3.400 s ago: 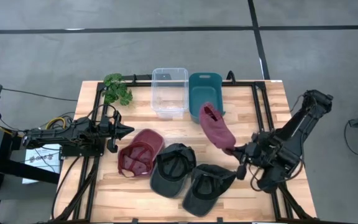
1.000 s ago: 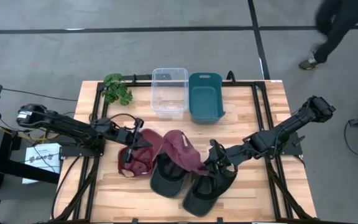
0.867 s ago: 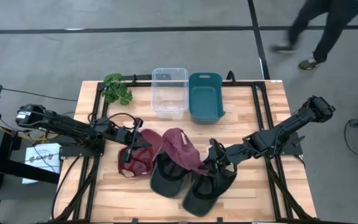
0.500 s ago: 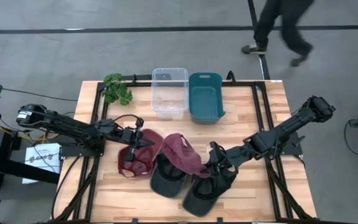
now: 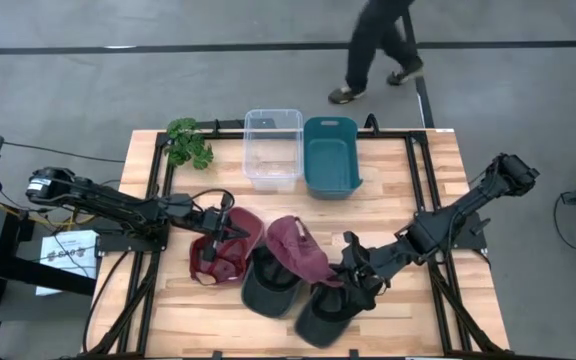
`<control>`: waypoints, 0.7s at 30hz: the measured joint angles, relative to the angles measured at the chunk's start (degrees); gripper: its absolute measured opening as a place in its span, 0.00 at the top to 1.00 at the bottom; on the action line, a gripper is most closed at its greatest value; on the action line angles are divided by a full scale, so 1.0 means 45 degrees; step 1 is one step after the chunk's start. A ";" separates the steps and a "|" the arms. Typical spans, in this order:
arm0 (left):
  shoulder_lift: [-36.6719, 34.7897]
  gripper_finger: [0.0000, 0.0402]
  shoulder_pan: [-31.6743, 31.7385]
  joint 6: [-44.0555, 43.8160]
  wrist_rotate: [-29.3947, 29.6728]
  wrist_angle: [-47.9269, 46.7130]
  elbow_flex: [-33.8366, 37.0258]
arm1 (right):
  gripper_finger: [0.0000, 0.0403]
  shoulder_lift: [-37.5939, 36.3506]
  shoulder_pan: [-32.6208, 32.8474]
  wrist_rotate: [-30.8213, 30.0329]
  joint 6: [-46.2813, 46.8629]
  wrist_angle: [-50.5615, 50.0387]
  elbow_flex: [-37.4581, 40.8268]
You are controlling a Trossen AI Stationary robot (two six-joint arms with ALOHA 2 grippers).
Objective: Pick & Place hat
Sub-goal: Put the right red cap into the blue bin
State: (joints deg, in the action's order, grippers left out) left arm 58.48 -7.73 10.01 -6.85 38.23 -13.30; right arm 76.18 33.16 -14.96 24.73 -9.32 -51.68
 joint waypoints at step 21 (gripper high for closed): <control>-0.1016 0.98 -0.0005 -0.0673 -0.0006 -0.0886 0.0009 | 0.99 0.0000 0.1550 -0.2942 0.0748 -0.0981 0.0000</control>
State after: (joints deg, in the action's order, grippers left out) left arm 53.91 -7.75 6.98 -6.88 34.24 -13.26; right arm 76.18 40.13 -28.20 28.10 -13.74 -51.68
